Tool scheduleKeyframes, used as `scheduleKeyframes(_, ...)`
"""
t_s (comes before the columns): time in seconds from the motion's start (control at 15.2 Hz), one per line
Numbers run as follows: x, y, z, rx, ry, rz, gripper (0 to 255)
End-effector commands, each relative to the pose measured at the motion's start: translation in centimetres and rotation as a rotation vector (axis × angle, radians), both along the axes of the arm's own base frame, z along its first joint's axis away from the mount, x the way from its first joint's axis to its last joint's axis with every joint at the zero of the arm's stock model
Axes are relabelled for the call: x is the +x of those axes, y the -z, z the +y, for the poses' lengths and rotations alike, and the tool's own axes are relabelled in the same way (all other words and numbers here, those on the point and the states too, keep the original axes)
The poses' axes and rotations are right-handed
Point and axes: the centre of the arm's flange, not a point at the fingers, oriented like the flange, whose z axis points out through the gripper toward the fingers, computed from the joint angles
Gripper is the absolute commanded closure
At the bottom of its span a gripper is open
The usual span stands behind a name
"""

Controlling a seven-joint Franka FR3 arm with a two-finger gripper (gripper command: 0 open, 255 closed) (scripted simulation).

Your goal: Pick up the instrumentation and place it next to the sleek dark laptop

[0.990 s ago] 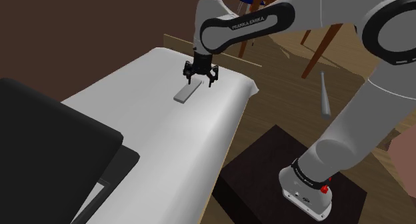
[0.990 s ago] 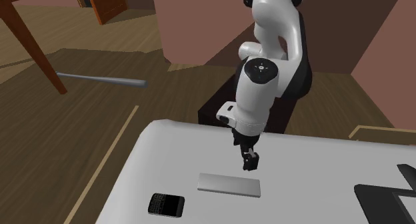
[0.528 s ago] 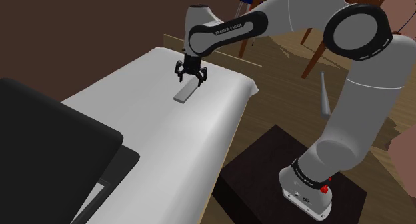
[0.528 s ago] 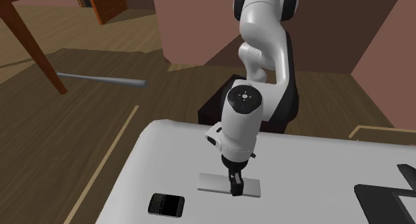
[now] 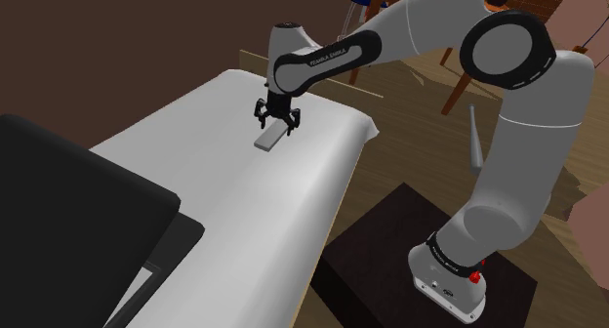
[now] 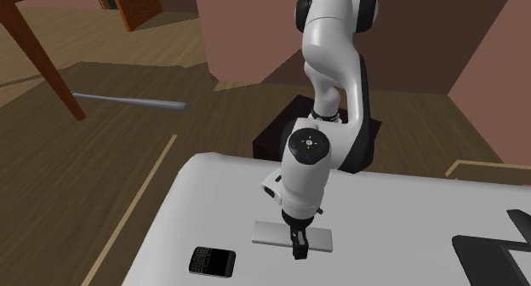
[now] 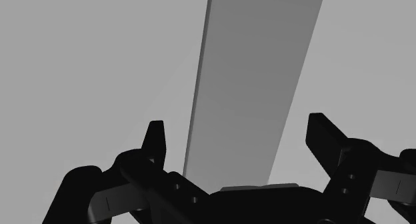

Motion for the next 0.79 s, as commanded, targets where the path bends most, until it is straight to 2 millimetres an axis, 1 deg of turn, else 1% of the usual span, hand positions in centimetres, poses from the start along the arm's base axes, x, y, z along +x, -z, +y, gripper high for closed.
scheduleKeyframes(0.0, -0.01, 0.14, 0.02, 0.000, 0.000, -0.001, 0)
scheduleKeyframes(0.33, -0.01, 0.14, 0.02, 0.000, 0.000, 0.000, 0)
scheduleKeyframes(0.4, -0.01, 0.14, 0.02, 0.000, 0.000, 0.000, 255)
scheduleKeyframes(0.73, -0.01, 0.14, 0.02, 0.000, 0.000, 0.000, 255)
